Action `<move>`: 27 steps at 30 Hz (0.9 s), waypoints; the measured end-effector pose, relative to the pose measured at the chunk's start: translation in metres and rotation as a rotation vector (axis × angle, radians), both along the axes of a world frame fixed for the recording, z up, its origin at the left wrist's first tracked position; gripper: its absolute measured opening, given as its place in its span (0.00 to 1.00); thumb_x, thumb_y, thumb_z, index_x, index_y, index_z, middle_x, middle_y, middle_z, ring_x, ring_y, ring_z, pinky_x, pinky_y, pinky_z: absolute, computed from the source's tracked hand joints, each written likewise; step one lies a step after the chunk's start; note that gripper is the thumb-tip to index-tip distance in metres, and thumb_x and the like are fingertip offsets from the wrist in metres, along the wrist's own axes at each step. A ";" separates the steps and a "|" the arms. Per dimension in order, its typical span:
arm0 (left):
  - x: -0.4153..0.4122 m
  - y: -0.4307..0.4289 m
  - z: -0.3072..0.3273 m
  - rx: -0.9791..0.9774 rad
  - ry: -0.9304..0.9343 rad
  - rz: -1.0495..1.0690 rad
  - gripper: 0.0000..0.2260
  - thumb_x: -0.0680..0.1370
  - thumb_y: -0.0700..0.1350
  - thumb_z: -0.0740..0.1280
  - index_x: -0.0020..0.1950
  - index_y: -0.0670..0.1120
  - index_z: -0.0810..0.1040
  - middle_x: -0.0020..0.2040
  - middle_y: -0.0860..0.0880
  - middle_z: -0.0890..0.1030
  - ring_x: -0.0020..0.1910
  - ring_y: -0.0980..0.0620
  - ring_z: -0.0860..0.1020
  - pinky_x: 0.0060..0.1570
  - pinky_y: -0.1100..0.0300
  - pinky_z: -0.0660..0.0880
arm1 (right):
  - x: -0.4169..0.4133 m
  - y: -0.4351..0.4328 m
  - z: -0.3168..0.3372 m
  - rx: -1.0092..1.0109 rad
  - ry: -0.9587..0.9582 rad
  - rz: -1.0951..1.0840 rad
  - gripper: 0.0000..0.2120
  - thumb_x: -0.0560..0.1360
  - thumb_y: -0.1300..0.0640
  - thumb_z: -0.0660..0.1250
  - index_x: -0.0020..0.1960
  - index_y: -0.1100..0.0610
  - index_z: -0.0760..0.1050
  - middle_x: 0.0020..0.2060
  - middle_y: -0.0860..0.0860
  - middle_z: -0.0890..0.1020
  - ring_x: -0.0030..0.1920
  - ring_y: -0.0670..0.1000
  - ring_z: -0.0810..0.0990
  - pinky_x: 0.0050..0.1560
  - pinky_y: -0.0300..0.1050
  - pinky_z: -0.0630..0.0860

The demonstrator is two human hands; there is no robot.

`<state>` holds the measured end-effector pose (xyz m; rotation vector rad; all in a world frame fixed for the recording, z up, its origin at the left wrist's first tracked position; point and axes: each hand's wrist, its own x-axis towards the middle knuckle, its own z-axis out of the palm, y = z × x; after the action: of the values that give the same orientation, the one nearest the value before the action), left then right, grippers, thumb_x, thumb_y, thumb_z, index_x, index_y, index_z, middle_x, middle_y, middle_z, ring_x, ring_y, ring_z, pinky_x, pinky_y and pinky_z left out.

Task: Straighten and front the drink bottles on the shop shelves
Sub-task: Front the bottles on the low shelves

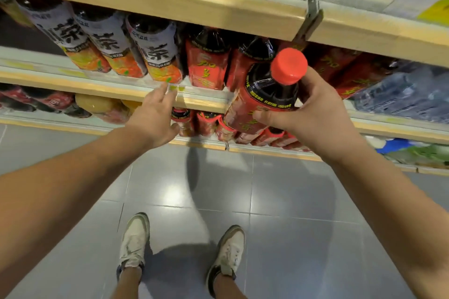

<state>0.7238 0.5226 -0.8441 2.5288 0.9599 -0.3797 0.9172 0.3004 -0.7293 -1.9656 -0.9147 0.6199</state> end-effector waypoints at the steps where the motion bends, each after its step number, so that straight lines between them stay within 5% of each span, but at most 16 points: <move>1: 0.004 -0.006 0.002 -0.009 0.000 -0.027 0.39 0.77 0.51 0.70 0.82 0.47 0.52 0.82 0.47 0.48 0.80 0.45 0.49 0.76 0.45 0.60 | 0.006 -0.003 0.002 0.000 -0.001 0.012 0.40 0.61 0.42 0.83 0.69 0.46 0.74 0.59 0.37 0.82 0.62 0.38 0.78 0.62 0.36 0.73; 3: 0.012 -0.017 0.007 -0.015 0.003 -0.076 0.39 0.77 0.51 0.69 0.82 0.47 0.52 0.82 0.48 0.48 0.80 0.46 0.49 0.76 0.45 0.58 | 0.015 -0.007 0.007 -0.005 -0.002 0.030 0.39 0.61 0.43 0.84 0.69 0.47 0.74 0.59 0.38 0.82 0.61 0.36 0.78 0.60 0.30 0.72; 8: 0.042 -0.037 0.018 -0.052 -0.056 -0.132 0.37 0.78 0.50 0.69 0.82 0.46 0.53 0.82 0.46 0.51 0.80 0.45 0.51 0.78 0.50 0.54 | 0.028 -0.019 0.013 -0.023 -0.006 0.045 0.39 0.62 0.47 0.84 0.69 0.47 0.74 0.59 0.38 0.82 0.61 0.37 0.78 0.61 0.33 0.73; 18: 0.078 -0.065 -0.001 -0.016 -0.173 -0.168 0.34 0.77 0.45 0.68 0.80 0.47 0.57 0.78 0.44 0.59 0.76 0.43 0.59 0.70 0.46 0.68 | 0.052 -0.043 -0.001 -0.015 -0.143 -0.057 0.39 0.62 0.45 0.84 0.66 0.45 0.69 0.54 0.31 0.76 0.54 0.24 0.73 0.52 0.19 0.67; 22: 0.088 -0.073 -0.005 0.103 -0.140 -0.359 0.37 0.77 0.46 0.68 0.81 0.47 0.54 0.79 0.44 0.60 0.78 0.43 0.56 0.73 0.44 0.63 | 0.065 -0.048 0.000 -0.037 -0.196 -0.081 0.35 0.64 0.46 0.85 0.63 0.45 0.68 0.53 0.33 0.76 0.54 0.27 0.74 0.52 0.21 0.69; 27: 0.095 -0.075 -0.009 0.087 -0.175 -0.355 0.36 0.76 0.44 0.69 0.81 0.47 0.56 0.76 0.45 0.61 0.76 0.44 0.58 0.68 0.44 0.69 | 0.075 -0.046 -0.006 -0.037 -0.246 -0.101 0.35 0.64 0.46 0.84 0.63 0.49 0.68 0.51 0.33 0.74 0.51 0.26 0.74 0.51 0.19 0.67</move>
<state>0.8184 0.4477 -0.8533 2.7591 0.4716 -0.2153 0.9927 0.2539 -0.7354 -2.1391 -0.9493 0.3441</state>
